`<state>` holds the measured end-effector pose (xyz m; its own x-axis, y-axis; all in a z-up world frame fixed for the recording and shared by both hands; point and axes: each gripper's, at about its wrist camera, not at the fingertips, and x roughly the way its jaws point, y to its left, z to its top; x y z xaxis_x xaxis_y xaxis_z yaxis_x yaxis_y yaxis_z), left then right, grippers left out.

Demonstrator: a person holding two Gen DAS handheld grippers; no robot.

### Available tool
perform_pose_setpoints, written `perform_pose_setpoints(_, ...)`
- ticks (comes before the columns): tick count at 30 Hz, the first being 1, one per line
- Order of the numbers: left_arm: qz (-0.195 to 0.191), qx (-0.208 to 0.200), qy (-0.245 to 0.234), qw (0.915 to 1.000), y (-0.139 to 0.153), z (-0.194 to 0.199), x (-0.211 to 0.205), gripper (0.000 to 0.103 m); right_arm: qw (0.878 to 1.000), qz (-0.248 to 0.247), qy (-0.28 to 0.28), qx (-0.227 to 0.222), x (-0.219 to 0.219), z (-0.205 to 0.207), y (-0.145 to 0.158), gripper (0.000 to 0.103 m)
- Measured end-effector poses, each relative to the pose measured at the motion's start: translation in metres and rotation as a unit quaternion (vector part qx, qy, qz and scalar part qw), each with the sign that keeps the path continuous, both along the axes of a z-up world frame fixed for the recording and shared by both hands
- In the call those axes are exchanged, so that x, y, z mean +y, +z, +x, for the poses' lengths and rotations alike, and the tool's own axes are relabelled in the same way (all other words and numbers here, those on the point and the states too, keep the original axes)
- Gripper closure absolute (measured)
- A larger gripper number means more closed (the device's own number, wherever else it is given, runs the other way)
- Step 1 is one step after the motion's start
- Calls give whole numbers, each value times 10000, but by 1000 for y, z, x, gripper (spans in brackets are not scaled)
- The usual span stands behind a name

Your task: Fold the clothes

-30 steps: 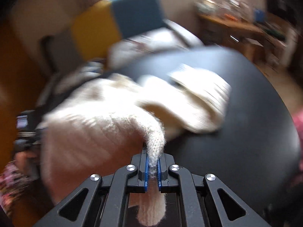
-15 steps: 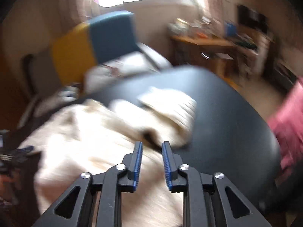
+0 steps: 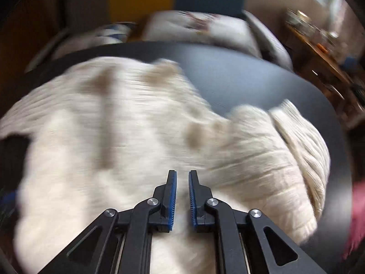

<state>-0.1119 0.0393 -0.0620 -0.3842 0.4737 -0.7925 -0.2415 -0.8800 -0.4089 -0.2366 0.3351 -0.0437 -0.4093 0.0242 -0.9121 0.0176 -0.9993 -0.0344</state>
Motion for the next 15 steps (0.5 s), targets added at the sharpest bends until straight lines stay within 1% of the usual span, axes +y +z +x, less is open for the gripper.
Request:
perform_pose_setpoints(1,134,-53,-93,9999,-2,6,4,80,9998,-63,-171,26,11,1,-3,94)
perform_pose_setpoints(2,190,-100,-153,9997,-3,9,8,80,9993,-183,-274,160,18,7,1,94)
perform_pose_setpoints(3,244,-145,-216,9994,-5,12,12,80,9984,-297,-364,312,24,15,7,94)
perform_pose_setpoints(4,277,-163,-301,9990,-5,15,17,80,9971,-389,-400,514,27,28,19,93)
perform_pose_setpoints(6,319,-140,-448,9984,-6,21,24,80,9931,-693,-245,913,24,62,47,90)
perform_pose_setpoints(7,357,-130,-463,9982,-7,22,27,80,9902,-866,-119,1087,21,81,61,90)
perform_pose_setpoints(8,396,-121,-479,9980,-8,24,30,80,9885,-988,44,1142,16,98,70,89)
perform_pose_setpoints(9,434,-112,-495,9978,-8,25,33,80,9885,-1019,212,1096,11,114,76,89)
perform_pose_setpoints(11,525,-122,-479,9974,-10,26,35,80,9913,-896,423,867,3,148,75,89)
perform_pose_setpoints(13,634,-158,-424,9970,-11,27,34,80,9937,-931,371,509,7,167,57,89)
perform_pose_setpoints(15,823,-242,-334,9958,-13,27,31,80,9941,-1051,91,246,18,172,30,89)
